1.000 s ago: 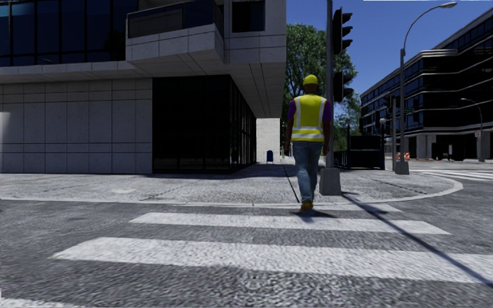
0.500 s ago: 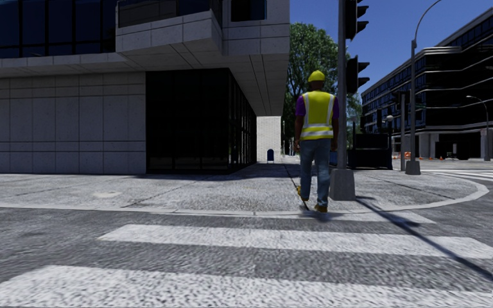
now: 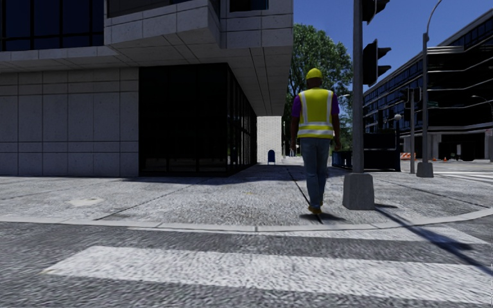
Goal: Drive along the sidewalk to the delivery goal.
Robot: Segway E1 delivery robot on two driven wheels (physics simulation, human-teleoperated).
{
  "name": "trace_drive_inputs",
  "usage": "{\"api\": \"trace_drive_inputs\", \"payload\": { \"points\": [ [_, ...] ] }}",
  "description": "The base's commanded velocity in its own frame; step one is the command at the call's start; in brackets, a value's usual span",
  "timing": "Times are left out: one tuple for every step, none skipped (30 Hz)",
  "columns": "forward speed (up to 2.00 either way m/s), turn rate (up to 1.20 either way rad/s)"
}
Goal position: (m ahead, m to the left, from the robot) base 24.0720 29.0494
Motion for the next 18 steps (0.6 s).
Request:
{"api": "trace_drive_inputs", "payload": {
  "points": [
    [1.18,0.0],
    [1.14,0.0],
    [1.12,0.0],
    [1.11,0.0],
    [1.11,0.0],
    [1.11,0.0],
    [1.11,0.0],
    [1.11,0.0],
    [1.11,0.0],
    [1.11,0.0],
    [1.11,0.0],
    [1.11,0.0],
    [1.11,0.08],
    [1.11,0.08],
    [1.11,0.15],
    [1.11,0.18],
    [1.1,0.26],
    [1.1,0.28]
  ]
}}
